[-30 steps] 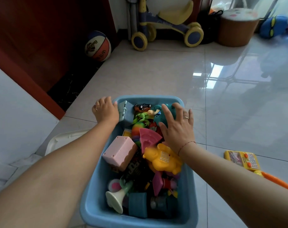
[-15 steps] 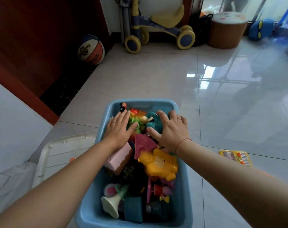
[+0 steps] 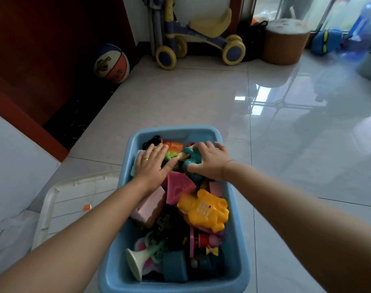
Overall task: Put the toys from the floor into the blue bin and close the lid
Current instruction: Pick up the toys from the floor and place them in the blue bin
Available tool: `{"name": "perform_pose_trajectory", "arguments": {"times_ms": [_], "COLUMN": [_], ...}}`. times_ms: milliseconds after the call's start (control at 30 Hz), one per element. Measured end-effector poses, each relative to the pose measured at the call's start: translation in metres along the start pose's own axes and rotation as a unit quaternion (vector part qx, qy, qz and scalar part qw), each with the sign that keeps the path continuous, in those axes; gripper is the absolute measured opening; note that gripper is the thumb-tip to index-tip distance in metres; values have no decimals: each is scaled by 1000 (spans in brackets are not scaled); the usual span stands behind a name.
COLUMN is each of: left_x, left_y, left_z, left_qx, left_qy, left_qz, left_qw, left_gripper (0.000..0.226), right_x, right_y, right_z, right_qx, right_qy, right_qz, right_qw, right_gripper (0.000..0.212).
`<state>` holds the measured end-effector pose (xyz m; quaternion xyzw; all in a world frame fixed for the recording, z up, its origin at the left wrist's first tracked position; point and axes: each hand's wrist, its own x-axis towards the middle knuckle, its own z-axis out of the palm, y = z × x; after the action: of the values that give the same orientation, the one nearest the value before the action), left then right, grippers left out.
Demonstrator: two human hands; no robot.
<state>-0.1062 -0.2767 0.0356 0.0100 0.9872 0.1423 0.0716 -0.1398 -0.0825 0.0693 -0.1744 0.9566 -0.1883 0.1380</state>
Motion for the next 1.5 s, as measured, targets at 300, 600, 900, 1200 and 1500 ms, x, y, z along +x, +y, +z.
{"name": "perform_pose_trajectory", "arguments": {"times_ms": [300,600,900,1200,1500], "left_x": [-2,11,19,28,33], "left_y": [12,31,17,28,28], "left_z": [6,-1,-3,5,-2], "left_qx": [68,-30,-56,-113,-94], "left_qy": [-6,-8,96,218,251], "left_qz": [58,29,54,35,29], "left_qw": [996,999,992,969,963], "left_gripper": [75,54,23,20,41], "right_x": [12,16,-23,-12,-1], "right_y": [-8,1,-11,-15,-26], "right_z": [25,20,41,33,35], "right_qx": [-64,-65,-2,87,-37], "right_qy": [143,120,152,150,206], "right_qz": [80,78,-48,19,44], "right_qw": [984,988,987,985,977], "right_gripper": [62,53,68,77,69]}}
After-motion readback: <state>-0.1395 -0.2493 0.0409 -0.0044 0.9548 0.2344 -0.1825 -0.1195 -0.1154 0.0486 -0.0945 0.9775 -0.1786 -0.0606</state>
